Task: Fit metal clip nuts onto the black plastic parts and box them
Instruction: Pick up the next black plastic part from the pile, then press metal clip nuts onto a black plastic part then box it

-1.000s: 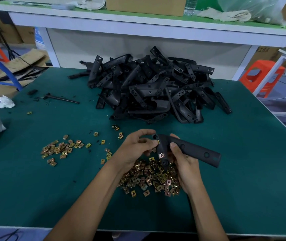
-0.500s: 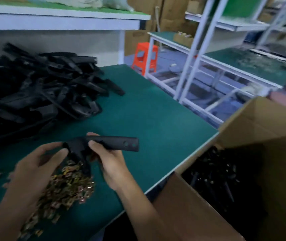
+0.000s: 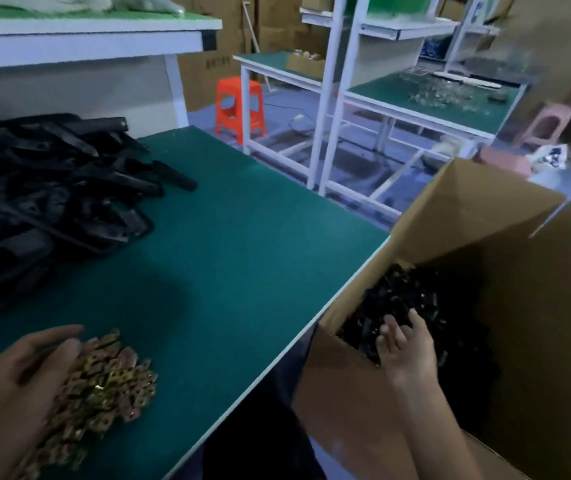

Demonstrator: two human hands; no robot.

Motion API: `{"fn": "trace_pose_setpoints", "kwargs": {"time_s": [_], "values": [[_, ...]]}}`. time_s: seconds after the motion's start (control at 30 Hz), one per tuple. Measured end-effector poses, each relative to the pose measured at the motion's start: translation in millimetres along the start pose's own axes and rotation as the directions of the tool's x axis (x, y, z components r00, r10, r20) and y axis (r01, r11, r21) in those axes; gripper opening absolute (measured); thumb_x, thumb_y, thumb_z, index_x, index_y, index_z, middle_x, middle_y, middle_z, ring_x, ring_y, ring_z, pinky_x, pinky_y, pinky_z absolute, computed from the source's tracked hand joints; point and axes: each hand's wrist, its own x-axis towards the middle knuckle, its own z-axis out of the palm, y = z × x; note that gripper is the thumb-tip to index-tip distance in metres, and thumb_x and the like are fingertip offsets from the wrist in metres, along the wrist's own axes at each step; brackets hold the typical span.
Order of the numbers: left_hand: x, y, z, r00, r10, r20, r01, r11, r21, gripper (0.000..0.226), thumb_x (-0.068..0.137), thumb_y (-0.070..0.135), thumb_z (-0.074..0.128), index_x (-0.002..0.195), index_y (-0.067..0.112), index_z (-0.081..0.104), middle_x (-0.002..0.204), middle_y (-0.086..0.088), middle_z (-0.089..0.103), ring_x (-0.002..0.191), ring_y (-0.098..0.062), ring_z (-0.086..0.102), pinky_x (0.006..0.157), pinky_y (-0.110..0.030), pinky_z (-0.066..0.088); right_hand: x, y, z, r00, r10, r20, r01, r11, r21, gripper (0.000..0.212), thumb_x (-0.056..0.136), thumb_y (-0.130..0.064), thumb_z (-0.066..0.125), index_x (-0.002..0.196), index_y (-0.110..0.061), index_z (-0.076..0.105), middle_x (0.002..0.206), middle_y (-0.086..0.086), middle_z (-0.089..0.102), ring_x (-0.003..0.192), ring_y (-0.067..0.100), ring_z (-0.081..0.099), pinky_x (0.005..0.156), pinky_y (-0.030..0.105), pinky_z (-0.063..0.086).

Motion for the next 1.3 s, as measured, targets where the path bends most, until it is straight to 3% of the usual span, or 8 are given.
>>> {"fn": "trace_pose_setpoints", "kwargs": {"time_s": [0.07,0.17,0.37,0.57,0.8,0.97,1.07,1.3], "values": [[-12.0,29.9,-6.7,0.996,-0.067,-0.059,0.070,0.996,0.050,0.024,0.091,0.065,0.055,0.112,0.058,0.063,0.100,0.039,0.065,0.090,0.002,0.064,0.078,-0.026,0.050,-11.3,18.2,14.0,0.991,-0.016,0.135,0.034,0.990,-0.135,0.040,0.104,-0.030,0.054,0.137,-0.008,0.053,0.101,0.005,0.067,0.071,0.014,0.055,0.069,0.025,0.044],[-14.0,42.1,-11.4,0.984,-0.078,-0.159,0.091,0.993,0.077,0.010,0.098,0.042,0.059,0.102,0.048,0.066,0.097,0.028,0.067,0.086,0.000,0.064,0.074,-0.033,0.056,-41.4,45.6,49.9,0.945,-0.089,0.316,0.181,0.944,-0.275,0.027,0.100,-0.025,0.061,0.122,-0.014,0.071,0.088,0.002,0.074,0.064,0.010,0.062,0.059,0.019,0.050],[20.1,31.4,-37.0,0.951,-0.017,-0.308,0.104,0.958,0.269,0.027,0.101,0.029,0.058,0.127,0.023,0.062,0.118,0.005,0.063,0.110,-0.018,0.061,0.092,-0.033,0.049,-115.7,140.6,127.7,0.604,0.070,0.794,0.445,0.797,-0.409,0.021,0.101,-0.018,0.061,0.098,-0.031,0.078,0.084,0.002,0.076,0.067,0.007,0.064,0.059,0.019,0.053],[54.9,12.1,-44.1,0.907,0.020,-0.421,0.253,0.772,0.582,0.054,0.090,0.040,0.071,0.136,0.023,0.050,0.140,-0.011,0.042,0.129,-0.037,0.035,0.105,-0.049,0.035,-137.1,197.6,149.7,0.381,0.191,0.905,0.722,0.549,-0.420,0.022,0.102,-0.025,0.060,0.103,-0.046,0.066,0.092,-0.022,0.070,0.085,0.001,0.066,0.070,0.015,0.048],[65.9,0.8,-36.4,0.942,0.139,-0.307,0.108,0.737,0.667,0.044,0.092,0.052,0.063,0.123,0.022,0.066,0.126,-0.006,0.055,0.120,-0.033,0.046,0.102,-0.045,0.039,-130.8,203.8,148.2,0.418,0.156,0.895,0.711,0.557,-0.429,0.024,0.101,-0.022,0.060,0.098,-0.044,0.070,0.083,-0.011,0.073,0.078,0.010,0.068,0.066,0.021,0.053],[73.1,-4.6,-44.8,0.846,0.199,-0.495,0.211,0.727,0.654,0.039,0.096,0.028,0.062,0.133,0.015,0.060,0.138,-0.010,0.053,0.128,-0.035,0.043,0.100,-0.052,0.037,-130.6,204.7,147.4,0.376,0.141,0.916,0.751,0.532,-0.391,0.023,0.101,-0.023,0.059,0.098,-0.044,0.069,0.081,-0.012,0.072,0.077,0.009,0.067,0.065,0.023,0.053],[80.7,-15.3,-68.5,0.892,0.077,-0.445,0.292,0.654,0.698,0.038,0.097,0.024,0.061,0.134,0.018,0.060,0.136,-0.008,0.058,0.131,-0.034,0.041,0.104,-0.050,0.032,-130.1,203.8,147.4,0.377,0.146,0.914,0.742,0.543,-0.393,0.023,0.102,-0.021,0.059,0.098,-0.042,0.069,0.082,-0.011,0.072,0.075,0.009,0.067,0.061,0.018,0.051],[45.6,38.5,-92.9,0.738,0.361,-0.570,-0.067,0.880,0.470,0.022,0.101,0.025,0.058,0.115,0.010,0.066,0.104,-0.006,0.071,0.091,-0.022,0.067,0.075,-0.034,0.051,-133.0,202.2,147.4,0.342,0.091,0.935,0.771,0.541,-0.335,0.029,0.100,-0.023,0.061,0.113,-0.050,0.060,0.088,-0.016,0.070,0.081,0.006,0.067,0.070,0.019,0.050]]}}
